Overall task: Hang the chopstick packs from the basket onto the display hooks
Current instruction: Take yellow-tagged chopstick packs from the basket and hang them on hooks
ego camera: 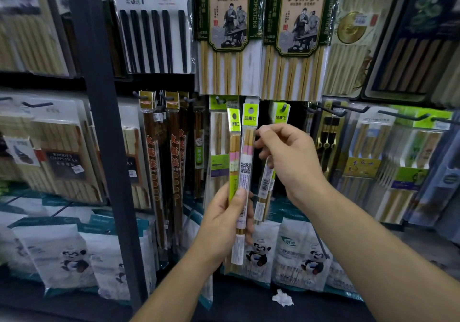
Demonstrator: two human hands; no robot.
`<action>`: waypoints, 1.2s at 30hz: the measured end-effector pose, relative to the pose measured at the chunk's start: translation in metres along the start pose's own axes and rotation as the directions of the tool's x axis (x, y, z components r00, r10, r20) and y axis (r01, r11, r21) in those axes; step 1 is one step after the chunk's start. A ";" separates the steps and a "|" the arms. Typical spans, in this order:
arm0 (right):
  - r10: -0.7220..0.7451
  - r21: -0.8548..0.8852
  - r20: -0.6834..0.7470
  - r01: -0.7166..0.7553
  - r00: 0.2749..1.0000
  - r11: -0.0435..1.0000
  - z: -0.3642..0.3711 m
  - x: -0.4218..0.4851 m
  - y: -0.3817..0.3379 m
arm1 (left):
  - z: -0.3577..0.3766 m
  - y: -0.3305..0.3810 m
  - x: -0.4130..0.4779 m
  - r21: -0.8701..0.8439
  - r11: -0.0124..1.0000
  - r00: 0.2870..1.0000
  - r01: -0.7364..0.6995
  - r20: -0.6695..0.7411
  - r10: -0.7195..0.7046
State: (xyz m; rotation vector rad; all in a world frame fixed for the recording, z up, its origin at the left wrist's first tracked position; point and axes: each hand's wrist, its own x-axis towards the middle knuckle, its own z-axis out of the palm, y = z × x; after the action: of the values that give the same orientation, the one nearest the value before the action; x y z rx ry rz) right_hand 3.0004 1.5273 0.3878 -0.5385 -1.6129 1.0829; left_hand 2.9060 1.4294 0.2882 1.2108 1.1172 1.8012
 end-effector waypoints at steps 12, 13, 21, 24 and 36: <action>0.016 0.057 -0.138 -0.008 0.990 0.998 -0.006 0.012 -0.005 | -0.002 -0.005 0.002 0.131 0.991 0.996 -0.032 -0.074 0.042; -0.002 0.028 -0.173 0.007 0.985 1.000 -0.008 0.015 -0.005 | -0.003 -0.005 0.002 0.153 0.988 0.995 -0.030 -0.089 0.044; -0.061 -0.071 -0.264 0.044 0.963 0.997 -0.016 0.029 0.002 | -0.005 -0.010 0.004 0.068 0.998 0.998 0.001 -0.062 0.003; -0.050 -0.068 -0.263 0.033 0.963 0.997 -0.016 0.029 0.007 | -0.006 -0.012 0.004 0.050 0.999 0.999 -0.004 -0.034 0.006; -0.009 -0.159 -0.288 -0.038 0.958 0.987 -0.025 0.030 0.018 | -0.004 -0.004 0.001 0.030 1.000 1.000 -0.003 0.019 0.002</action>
State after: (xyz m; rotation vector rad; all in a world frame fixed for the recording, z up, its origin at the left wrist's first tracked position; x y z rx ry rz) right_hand 3.0109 1.5693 0.3888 -0.7813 -1.4478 0.8423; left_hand 2.9024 1.4312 0.2843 1.2441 1.1360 1.7772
